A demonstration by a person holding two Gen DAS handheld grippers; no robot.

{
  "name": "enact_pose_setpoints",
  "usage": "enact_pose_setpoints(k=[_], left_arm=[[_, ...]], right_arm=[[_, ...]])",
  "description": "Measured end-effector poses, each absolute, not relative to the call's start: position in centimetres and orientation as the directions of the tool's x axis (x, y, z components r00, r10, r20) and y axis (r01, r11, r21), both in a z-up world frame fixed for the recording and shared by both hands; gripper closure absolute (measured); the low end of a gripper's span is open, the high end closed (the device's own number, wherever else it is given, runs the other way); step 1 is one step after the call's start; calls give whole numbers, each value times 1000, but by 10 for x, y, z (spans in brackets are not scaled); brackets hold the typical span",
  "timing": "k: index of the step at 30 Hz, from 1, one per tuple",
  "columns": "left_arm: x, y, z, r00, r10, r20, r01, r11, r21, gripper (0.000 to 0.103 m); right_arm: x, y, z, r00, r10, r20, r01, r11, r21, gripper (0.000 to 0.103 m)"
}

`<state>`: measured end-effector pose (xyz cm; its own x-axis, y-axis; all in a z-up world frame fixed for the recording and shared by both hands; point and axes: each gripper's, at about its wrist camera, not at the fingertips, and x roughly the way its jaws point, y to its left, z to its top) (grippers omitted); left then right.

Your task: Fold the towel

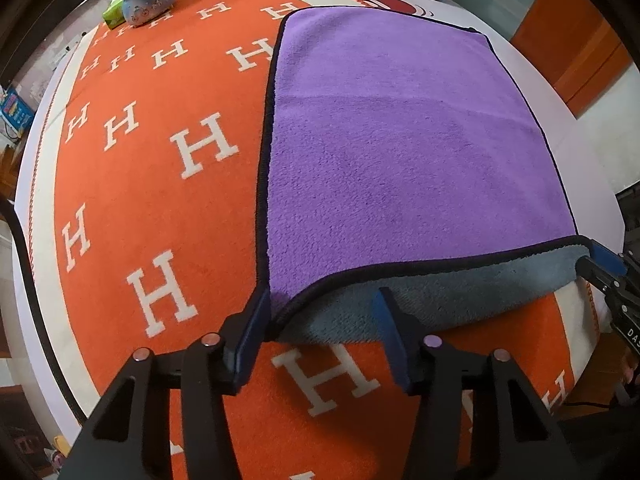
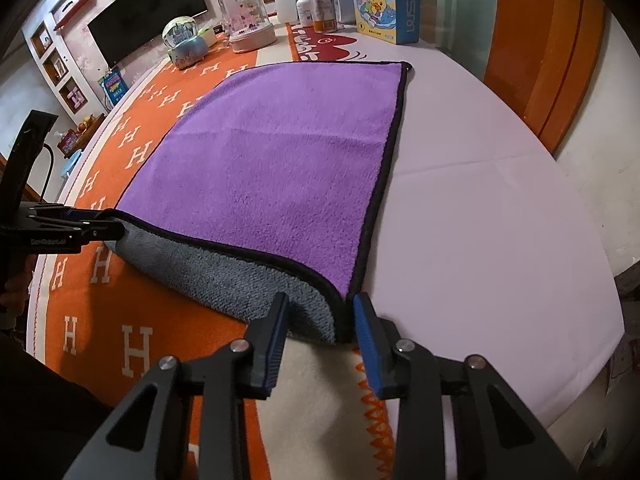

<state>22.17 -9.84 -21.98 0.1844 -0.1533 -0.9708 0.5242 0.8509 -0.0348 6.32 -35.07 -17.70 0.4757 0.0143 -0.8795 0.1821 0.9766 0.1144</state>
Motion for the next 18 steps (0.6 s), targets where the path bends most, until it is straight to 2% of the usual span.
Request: enact_pose_setpoints(k=[2,4,7,13,18], left_arm=[[222,-97,-219,184,-155,-971,521,853,-37,55],[222,-92,-217,191,-148,-970,519,854,-29,60],[219,-85,-214,192,-146,-970,517,856,-26,67],[218,-77,-211,195,-133,-972,505,863,-17,86],[219,-82,-210,182,-132,-974,498,867,-24,92]], right_arm=[[61,-349,-175,481,10,-876,172,979,105,70],[61,-349,-177,471,28,-882,165,979,119,76],[60,-348,-179,465,23,-885,160,981,110,78],[60,-352,-182,458,17,-889,179,978,111,93],[62,-354,-181,459,27,-888,170,978,118,98]])
